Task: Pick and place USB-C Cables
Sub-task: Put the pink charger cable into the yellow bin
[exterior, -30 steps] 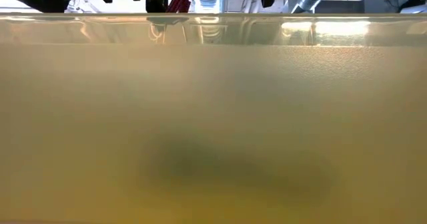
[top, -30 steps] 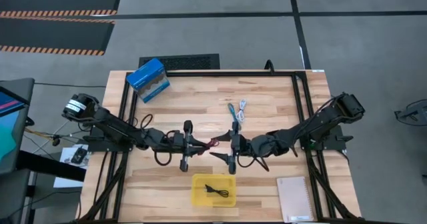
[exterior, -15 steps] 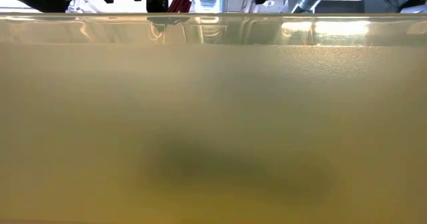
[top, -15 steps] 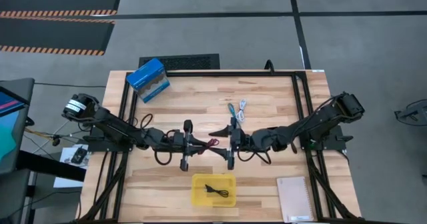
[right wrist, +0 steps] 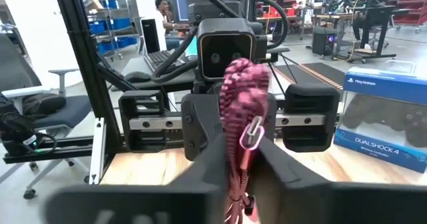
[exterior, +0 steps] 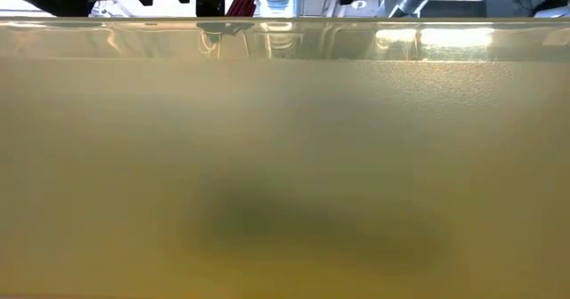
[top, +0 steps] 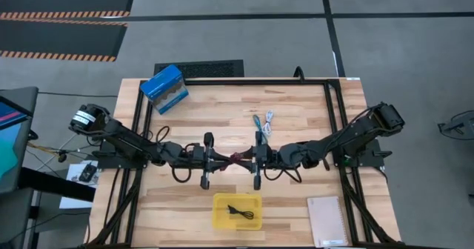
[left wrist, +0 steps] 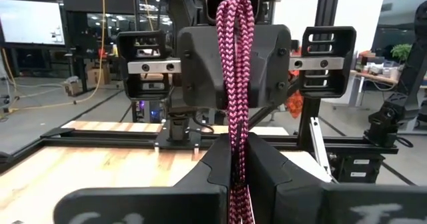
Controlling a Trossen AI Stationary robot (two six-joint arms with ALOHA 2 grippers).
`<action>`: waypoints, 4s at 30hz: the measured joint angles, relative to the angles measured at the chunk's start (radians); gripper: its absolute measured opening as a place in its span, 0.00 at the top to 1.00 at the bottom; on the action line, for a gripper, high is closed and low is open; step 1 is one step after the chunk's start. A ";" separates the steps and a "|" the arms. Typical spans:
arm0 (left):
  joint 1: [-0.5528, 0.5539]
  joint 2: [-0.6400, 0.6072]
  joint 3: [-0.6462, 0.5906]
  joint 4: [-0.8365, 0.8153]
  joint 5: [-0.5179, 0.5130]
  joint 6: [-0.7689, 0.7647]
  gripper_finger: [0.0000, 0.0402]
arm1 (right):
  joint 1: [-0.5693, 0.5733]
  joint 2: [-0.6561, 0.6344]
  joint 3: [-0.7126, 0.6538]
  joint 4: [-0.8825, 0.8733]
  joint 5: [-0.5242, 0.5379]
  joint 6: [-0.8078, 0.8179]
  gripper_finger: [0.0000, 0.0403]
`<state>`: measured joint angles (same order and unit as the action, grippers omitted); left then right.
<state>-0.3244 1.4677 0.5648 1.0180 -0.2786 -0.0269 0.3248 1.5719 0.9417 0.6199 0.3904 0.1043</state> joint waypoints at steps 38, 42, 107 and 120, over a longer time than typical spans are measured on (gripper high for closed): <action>0.000 -0.002 0.000 -0.177 -0.102 -0.128 0.47 | 0.068 -0.187 -0.001 -0.205 0.223 -0.007 0.97; 0.000 -0.001 0.000 -0.189 -0.109 -0.140 0.47 | 0.110 -0.262 -0.001 -0.280 0.241 0.000 0.97; 0.003 -0.113 0.000 -0.440 -0.361 -0.300 0.47 | 0.046 0.281 0.640 -1.089 -0.564 0.182 0.94; 0.050 -0.248 0.000 -0.720 -0.381 -0.401 0.47 | 0.096 0.281 0.640 -1.116 -0.460 0.190 0.95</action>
<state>-0.2744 1.2199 0.5648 0.2981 -0.6594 -0.4282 0.4208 1.8530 1.5814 -0.4966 -0.0693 0.2943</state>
